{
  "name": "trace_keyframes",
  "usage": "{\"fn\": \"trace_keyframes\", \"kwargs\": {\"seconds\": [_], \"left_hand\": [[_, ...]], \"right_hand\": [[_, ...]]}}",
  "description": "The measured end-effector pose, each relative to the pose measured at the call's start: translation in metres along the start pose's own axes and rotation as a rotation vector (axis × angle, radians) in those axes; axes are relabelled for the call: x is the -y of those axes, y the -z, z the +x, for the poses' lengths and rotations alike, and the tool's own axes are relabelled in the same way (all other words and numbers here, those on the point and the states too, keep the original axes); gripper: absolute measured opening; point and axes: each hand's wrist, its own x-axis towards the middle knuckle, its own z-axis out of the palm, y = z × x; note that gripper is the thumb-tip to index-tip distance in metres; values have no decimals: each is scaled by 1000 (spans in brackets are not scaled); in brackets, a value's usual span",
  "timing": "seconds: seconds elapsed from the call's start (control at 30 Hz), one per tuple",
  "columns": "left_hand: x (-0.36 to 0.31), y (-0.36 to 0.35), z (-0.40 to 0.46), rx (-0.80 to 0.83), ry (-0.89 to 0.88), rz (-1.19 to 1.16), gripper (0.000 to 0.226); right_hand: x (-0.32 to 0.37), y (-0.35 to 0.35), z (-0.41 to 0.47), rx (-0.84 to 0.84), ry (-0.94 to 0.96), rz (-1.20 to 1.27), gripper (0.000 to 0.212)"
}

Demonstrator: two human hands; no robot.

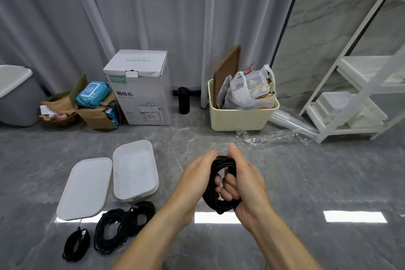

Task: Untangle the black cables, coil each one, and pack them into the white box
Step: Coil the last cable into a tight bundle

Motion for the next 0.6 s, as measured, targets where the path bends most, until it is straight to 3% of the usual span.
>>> {"fn": "trace_keyframes", "kwargs": {"seconds": [0.13,0.23,0.43,0.6], "left_hand": [[1,4,0,95,60,-105,47],[2,2,1,114,9,-163,42],[3,0,2,70,-82,-283,31],[1,0,1,110,-145,-251,31]], "right_hand": [[-1,3,4,55,25,-37,38],[-2,5,5,117,34,-59,41],[1,4,1,225,71,48,16],[2,5,-2,240,86,129,14]]}}
